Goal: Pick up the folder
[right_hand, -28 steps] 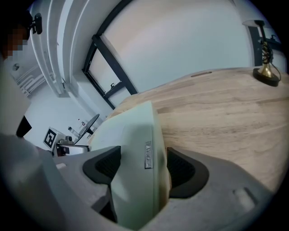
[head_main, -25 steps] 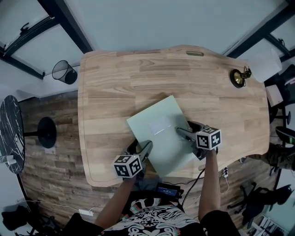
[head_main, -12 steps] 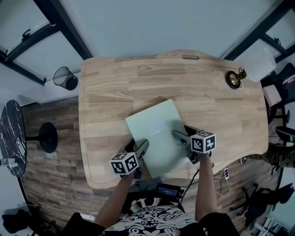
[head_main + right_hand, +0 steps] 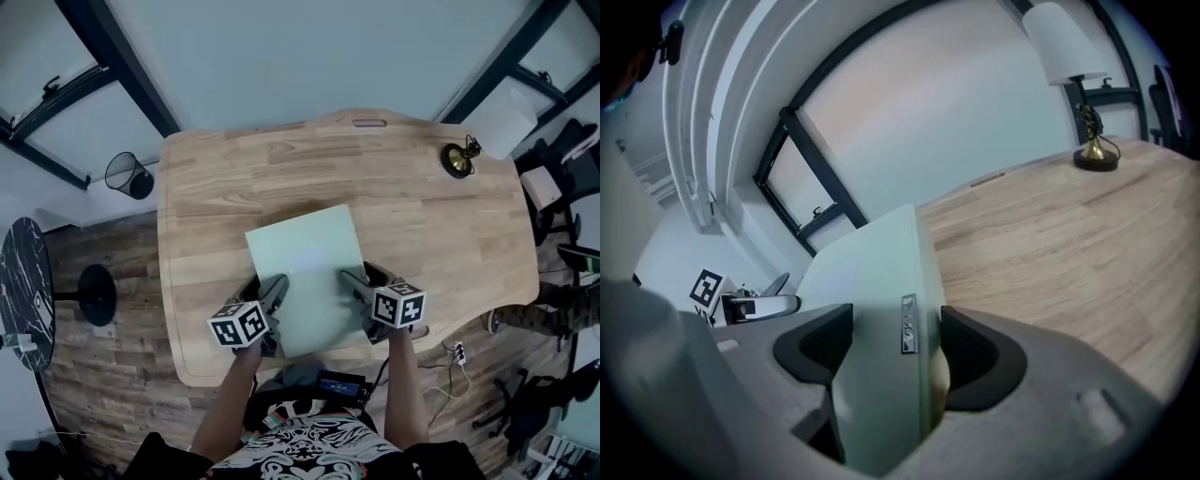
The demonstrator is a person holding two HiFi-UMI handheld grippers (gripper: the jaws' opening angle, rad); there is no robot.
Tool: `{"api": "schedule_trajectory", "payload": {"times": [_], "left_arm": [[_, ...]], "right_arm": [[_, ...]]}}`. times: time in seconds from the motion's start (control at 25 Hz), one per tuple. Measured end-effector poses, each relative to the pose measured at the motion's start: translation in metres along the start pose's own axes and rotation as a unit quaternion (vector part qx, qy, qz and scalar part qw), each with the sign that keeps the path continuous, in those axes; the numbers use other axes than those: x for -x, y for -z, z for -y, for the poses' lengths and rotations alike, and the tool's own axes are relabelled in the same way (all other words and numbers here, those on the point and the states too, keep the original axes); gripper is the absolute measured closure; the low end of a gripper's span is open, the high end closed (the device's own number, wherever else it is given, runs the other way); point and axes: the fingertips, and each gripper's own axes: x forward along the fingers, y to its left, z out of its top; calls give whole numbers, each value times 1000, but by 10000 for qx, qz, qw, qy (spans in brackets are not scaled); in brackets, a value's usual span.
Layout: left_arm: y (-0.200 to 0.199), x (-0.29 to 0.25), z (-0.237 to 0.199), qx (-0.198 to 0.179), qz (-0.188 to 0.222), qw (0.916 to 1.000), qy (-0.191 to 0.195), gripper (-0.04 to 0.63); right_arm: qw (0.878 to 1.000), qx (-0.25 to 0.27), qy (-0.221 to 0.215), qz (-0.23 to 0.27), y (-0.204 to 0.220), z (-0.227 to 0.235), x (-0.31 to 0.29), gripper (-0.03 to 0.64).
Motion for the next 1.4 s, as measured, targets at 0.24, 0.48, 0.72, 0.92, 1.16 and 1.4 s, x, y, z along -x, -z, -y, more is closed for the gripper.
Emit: {"api": "schedule_trajectory", "payload": {"times": [0.24, 0.48, 0.72, 0.92, 1.16, 1.4], "left_arm": [[-23, 17, 8, -162, 257, 9995, -8, 287], [-38, 34, 17, -214, 572, 9981, 48, 287], [-44, 54, 33, -229, 739, 9969, 166, 287], [-62, 80, 53, -364, 1057, 9933, 296, 287], [-68, 105, 72, -409, 1341, 9890, 467, 288], [-61, 120, 78, -457, 1413, 9875, 532, 288]], "right_arm": [[9995, 142, 122, 243, -12, -21, 10, 325], [9975, 173, 242, 643, -19, -41, 24, 325], [9941, 376, 286, 981, -26, -59, 48, 325], [9900, 411, 174, 1341, -33, -81, 70, 325], [9856, 599, 218, 1569, -31, -100, 94, 325], [9829, 581, 339, 1716, -19, -110, 108, 325]]}}
